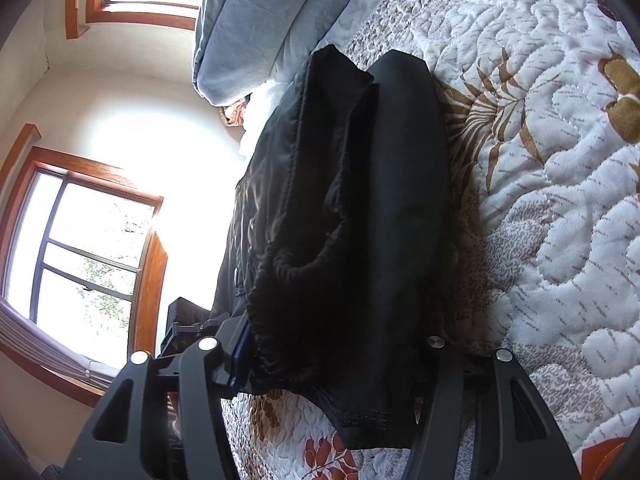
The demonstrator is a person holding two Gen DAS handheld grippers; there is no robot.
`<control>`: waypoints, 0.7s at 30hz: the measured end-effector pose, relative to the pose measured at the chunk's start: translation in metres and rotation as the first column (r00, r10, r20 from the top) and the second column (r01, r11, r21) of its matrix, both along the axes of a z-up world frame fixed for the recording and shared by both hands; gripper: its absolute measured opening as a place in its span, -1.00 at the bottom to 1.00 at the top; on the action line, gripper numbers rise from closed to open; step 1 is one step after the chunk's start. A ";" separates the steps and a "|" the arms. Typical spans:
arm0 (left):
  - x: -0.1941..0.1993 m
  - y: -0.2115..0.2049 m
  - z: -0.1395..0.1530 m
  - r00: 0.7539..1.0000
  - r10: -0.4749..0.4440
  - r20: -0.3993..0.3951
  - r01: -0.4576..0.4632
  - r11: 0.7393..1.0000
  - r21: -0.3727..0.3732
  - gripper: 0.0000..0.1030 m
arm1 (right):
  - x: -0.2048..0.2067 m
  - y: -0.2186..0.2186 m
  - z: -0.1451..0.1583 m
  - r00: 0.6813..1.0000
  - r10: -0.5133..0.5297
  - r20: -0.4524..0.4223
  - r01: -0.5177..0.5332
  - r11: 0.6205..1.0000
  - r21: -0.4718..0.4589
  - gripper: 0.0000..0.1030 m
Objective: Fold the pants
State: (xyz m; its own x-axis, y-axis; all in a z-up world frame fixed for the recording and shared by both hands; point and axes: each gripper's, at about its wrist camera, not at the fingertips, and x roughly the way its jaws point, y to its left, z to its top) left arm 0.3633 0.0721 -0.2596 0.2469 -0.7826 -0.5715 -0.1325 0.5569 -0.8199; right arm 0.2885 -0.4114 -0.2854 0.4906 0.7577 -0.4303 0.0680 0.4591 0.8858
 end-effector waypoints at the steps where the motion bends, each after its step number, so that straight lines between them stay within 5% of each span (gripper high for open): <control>1: 0.000 0.000 0.000 1.000 -0.001 0.000 0.001 1.000 0.000 0.49 | 0.000 0.000 -0.001 1.000 -0.002 -0.001 0.002 1.000 0.001 0.13; 14: -0.003 0.009 -0.003 1.000 0.026 -0.013 -0.026 1.000 -0.016 0.52 | -0.003 -0.005 0.001 1.000 -0.012 -0.020 0.012 1.000 0.001 0.23; 21: -0.020 0.042 0.002 0.996 0.083 -0.038 -0.084 0.996 -0.015 0.69 | -0.017 -0.024 0.007 0.999 -0.030 -0.034 0.030 1.000 0.005 0.29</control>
